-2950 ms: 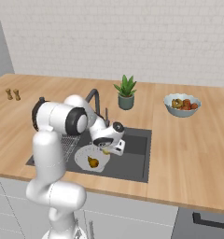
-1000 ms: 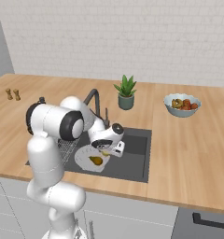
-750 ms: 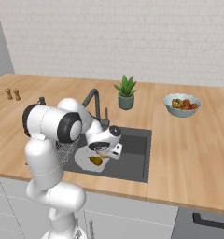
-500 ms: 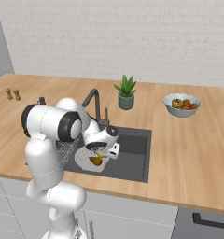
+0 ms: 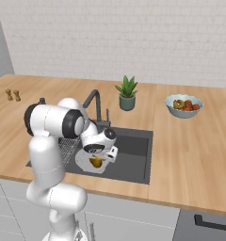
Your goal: Put the colander in the sink, put the pear, kiwi in the colander, and turn on the sink faucet and pour water over the colander.
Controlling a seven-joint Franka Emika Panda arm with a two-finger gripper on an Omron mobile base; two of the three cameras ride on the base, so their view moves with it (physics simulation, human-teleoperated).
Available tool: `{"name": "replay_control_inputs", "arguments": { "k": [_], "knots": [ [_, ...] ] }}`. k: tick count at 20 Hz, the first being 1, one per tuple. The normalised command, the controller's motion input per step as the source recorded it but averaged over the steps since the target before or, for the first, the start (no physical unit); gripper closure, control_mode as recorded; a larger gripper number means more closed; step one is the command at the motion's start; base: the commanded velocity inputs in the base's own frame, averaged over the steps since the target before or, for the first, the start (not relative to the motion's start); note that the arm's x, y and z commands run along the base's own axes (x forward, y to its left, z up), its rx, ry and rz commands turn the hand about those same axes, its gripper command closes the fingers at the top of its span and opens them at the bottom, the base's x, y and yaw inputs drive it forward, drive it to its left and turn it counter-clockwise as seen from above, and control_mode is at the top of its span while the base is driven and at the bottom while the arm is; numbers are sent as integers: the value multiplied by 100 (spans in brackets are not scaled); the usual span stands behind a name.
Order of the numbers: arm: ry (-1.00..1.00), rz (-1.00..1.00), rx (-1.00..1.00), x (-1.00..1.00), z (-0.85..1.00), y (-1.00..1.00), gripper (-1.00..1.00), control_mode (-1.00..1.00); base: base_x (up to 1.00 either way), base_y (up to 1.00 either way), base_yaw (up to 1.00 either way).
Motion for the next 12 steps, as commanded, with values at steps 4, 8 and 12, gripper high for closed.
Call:
{"name": "replay_control_inputs", "arguments": {
  "k": [4,8,12],
  "knots": [
    [1,-1,2,1,-13,4,-100,-100,0,0,0],
    [0,0,0,3,0,0,-100,-100,0,0,0],
    [0,0,0,0,0,0,-100,-100,0,0,0]
  ]
}}
